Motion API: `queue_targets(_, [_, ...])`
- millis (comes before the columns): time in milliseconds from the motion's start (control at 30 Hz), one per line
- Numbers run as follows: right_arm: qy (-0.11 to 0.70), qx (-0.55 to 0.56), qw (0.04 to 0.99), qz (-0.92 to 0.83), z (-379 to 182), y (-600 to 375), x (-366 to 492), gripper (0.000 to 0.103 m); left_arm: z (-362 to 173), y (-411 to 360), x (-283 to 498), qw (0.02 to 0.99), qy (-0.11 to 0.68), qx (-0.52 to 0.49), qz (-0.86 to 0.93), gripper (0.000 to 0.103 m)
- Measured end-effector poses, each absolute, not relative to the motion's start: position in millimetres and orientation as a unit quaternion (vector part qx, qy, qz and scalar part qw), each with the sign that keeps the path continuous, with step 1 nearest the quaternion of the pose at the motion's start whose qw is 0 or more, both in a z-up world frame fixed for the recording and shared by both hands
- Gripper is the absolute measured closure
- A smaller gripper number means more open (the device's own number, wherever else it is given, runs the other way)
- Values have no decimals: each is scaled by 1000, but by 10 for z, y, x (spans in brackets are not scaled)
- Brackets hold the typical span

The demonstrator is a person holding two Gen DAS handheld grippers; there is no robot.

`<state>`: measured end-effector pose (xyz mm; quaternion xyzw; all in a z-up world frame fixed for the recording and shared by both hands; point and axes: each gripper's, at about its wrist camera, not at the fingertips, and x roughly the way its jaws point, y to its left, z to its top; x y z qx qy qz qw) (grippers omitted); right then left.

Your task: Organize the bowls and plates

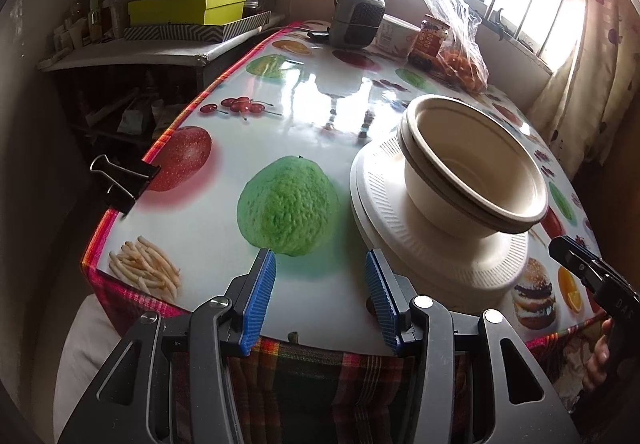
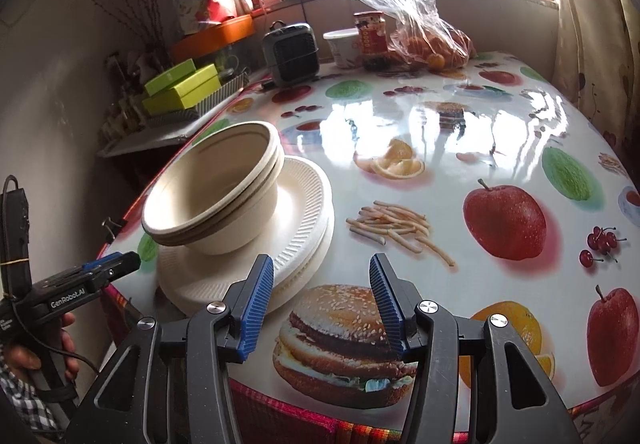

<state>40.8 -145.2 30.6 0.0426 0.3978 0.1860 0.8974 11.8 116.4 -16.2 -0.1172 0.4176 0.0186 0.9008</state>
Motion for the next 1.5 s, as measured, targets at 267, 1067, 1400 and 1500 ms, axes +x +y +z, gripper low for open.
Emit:
queue_targets(267, [404,20,898,173,187,-1396,292,49,-273,1083,19,902,419,-102,22,55])
queue_targets(1067, [420,-42,895,148,-71,-1117,177,20,-387,894,-51,914,402,-46,34,43])
queue_targets(1400, [415,-52,898,137,-92,-1081,154,19,-396,884,-63,916,396,-47,35,43])
queue_targets(1500, [415,-51,898,136,-96,-1073,145,19,-396,884,-62,916,397,-45,36,43])
